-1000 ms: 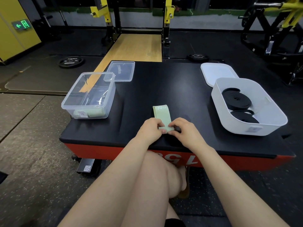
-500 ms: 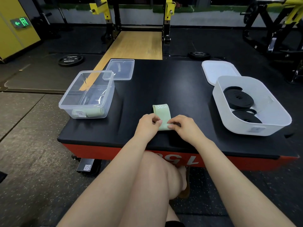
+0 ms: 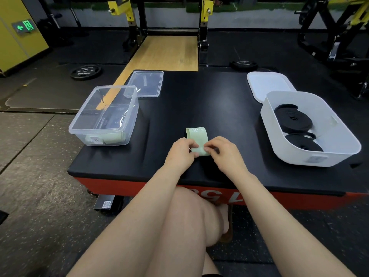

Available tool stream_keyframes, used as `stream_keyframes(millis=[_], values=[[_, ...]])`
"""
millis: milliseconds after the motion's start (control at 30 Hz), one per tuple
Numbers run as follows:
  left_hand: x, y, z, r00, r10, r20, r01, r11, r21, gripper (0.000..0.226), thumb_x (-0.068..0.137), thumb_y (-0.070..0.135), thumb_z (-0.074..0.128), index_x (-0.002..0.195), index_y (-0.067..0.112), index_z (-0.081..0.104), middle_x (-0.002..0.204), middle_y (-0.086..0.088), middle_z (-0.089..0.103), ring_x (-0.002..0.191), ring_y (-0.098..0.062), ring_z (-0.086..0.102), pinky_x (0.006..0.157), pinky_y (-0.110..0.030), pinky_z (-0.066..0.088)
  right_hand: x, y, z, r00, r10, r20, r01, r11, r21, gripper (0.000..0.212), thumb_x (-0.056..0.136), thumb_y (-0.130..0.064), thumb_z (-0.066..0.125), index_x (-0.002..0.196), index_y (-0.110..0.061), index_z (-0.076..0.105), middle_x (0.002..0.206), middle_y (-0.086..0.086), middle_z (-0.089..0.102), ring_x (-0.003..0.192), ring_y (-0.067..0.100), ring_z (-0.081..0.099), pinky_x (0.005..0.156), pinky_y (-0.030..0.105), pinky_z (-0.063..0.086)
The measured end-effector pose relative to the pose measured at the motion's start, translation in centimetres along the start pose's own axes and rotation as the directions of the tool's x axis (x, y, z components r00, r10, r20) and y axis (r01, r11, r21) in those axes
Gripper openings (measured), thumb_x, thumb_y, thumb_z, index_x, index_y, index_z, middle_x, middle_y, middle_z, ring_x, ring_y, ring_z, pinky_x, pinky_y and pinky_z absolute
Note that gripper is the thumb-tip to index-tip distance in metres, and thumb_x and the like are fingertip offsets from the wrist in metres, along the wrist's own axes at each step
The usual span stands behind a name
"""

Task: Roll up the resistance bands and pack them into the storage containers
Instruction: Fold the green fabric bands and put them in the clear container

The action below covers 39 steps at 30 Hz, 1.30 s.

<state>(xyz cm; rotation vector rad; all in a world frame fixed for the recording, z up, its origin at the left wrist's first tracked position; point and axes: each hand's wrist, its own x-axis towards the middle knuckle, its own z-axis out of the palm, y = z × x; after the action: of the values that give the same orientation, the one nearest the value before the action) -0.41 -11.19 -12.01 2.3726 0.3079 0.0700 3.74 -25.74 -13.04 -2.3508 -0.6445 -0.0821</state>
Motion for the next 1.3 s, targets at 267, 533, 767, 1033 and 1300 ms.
stream_keyframes(millis=[267, 533, 767, 1033, 1300], values=[[0.5, 0.0, 0.1, 0.999, -0.018, -0.035, 0.018, 1.0, 0.008, 0.027, 0.09, 0.022, 0.06, 0.116, 0.016, 0.063, 0.115, -0.002, 0.051, 0.102, -0.018, 0.055, 0.091, -0.032, 0.045, 0.6, 0.5, 0.2, 0.997, 0.005, 0.079, -0.004, 1.0, -0.021, 0.031, 0.088, -0.019, 0.065, 0.118, -0.012, 0.064, 0.115, -0.004, 0.057, 0.095, 0.007, 0.048, 0.085, 0.018, 0.038], [0.6, 0.2, 0.0, 0.995, 0.085, -0.057, -0.08, 0.993, 0.081, 0.026, 0.083, 0.014, 0.068, 0.109, 0.017, 0.062, 0.114, 0.003, 0.054, 0.106, -0.016, 0.053, 0.09, -0.033, 0.045, 2.1, 0.7, -0.1, 0.988, 0.046, 0.147, -0.038, 0.997, -0.062, 0.033, 0.092, -0.026, 0.059, 0.123, -0.014, 0.063, 0.103, -0.007, 0.05, 0.093, 0.01, 0.047, 0.081, 0.022, 0.036], [1.5, 0.9, -0.2, 1.0, 0.021, -0.014, -0.018, 0.982, 0.185, 0.022, 0.085, 0.009, 0.063, 0.106, 0.016, 0.063, 0.115, -0.001, 0.055, 0.096, -0.021, 0.055, 0.086, -0.034, 0.045, 2.5, 0.4, -0.2, 0.985, 0.116, 0.13, -0.108, 0.992, -0.065, 0.032, 0.091, -0.028, 0.061, 0.121, -0.017, 0.064, 0.108, -0.001, 0.059, 0.101, 0.018, 0.055, 0.084, 0.028, 0.043], [2.4, 1.0, -0.8, 0.999, -0.014, 0.042, 0.007, 0.988, 0.155, 0.028, 0.087, 0.014, 0.063, 0.115, 0.015, 0.063, 0.122, -0.004, 0.056, 0.106, -0.026, 0.056, 0.09, -0.035, 0.046, 1.2, 0.6, 0.7, 0.998, -0.03, -0.054, 0.026, 0.996, -0.081, 0.019, 0.091, -0.025, 0.061, 0.106, -0.016, 0.068, 0.105, -0.008, 0.06, 0.093, 0.012, 0.056, 0.072, 0.027, 0.044], [2.6, 0.8, -0.7, 0.998, 0.052, 0.044, -0.062, 0.964, 0.26, 0.026, 0.093, 0.018, 0.055, 0.117, 0.015, 0.063, 0.121, -0.003, 0.051, 0.108, -0.023, 0.052, 0.088, -0.037, 0.047, 2.2, 0.8, 0.7, 0.999, -0.044, 0.002, 0.044, 0.997, -0.06, 0.024, 0.088, -0.019, 0.065, 0.109, -0.008, 0.065, 0.107, -0.002, 0.059, 0.087, 0.012, 0.053, 0.077, 0.023, 0.042]])
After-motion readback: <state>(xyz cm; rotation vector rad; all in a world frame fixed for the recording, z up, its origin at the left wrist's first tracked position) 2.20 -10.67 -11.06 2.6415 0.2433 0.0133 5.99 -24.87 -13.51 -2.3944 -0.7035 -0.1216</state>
